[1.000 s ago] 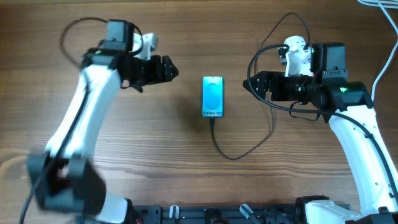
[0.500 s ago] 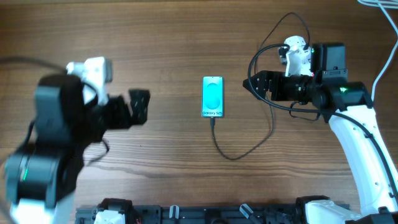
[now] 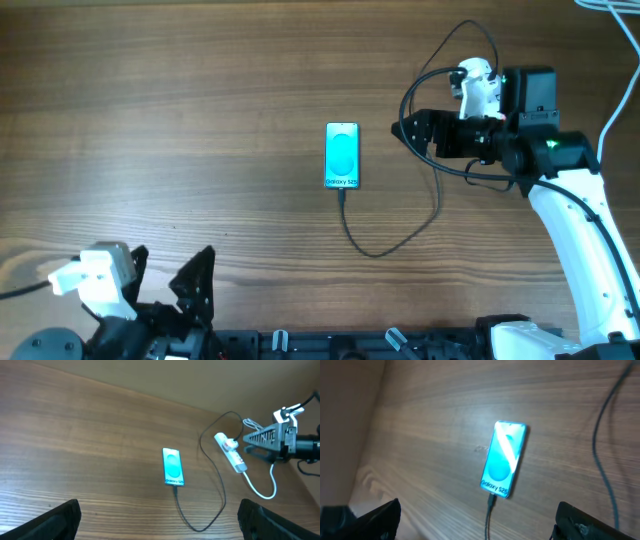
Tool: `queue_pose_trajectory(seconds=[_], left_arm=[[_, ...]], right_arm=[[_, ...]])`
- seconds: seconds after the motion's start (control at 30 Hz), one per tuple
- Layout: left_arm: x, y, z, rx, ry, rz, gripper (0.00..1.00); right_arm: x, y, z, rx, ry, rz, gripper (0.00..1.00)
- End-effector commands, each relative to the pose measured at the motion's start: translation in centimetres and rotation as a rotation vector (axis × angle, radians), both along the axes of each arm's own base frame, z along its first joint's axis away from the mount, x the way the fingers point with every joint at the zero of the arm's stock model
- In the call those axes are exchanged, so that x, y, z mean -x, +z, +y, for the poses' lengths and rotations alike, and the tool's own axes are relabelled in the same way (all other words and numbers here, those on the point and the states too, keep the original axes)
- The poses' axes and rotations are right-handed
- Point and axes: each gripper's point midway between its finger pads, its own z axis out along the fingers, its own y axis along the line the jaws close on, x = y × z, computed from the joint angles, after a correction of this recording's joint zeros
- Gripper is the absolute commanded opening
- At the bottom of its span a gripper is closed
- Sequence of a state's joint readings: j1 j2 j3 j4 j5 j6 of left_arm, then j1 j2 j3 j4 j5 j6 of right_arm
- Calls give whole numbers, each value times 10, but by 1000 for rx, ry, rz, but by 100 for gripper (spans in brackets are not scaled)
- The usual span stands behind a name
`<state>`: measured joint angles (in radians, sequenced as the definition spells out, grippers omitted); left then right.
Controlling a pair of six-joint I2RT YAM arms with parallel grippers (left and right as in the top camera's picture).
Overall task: Plug charger to phone and switch on socket
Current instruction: 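Open the left gripper and retract it toward its base, then move the right gripper over the power strip's switch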
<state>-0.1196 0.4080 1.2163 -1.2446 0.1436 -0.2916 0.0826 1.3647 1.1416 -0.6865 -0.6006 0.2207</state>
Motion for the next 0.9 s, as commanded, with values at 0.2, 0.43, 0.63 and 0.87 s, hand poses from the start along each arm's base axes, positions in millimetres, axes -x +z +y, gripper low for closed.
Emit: queue_pose_trajectory(seconds=[0.2, 0.43, 0.63, 0.87], left_arm=[[-13, -25, 54, -149, 287, 53, 100], [-43, -48, 55, -164, 316, 48, 100], [-51, -63, 60, -183, 341, 67, 100], [-50, -64, 60, -185, 340, 74, 100]], right_arm=[[-36, -11, -60, 142, -463, 39, 37], [-47, -22, -107, 317, -687, 16, 4], [-55, -34, -139, 464, -806, 0, 5], [-77, -46, -160, 421, -887, -6, 4]])
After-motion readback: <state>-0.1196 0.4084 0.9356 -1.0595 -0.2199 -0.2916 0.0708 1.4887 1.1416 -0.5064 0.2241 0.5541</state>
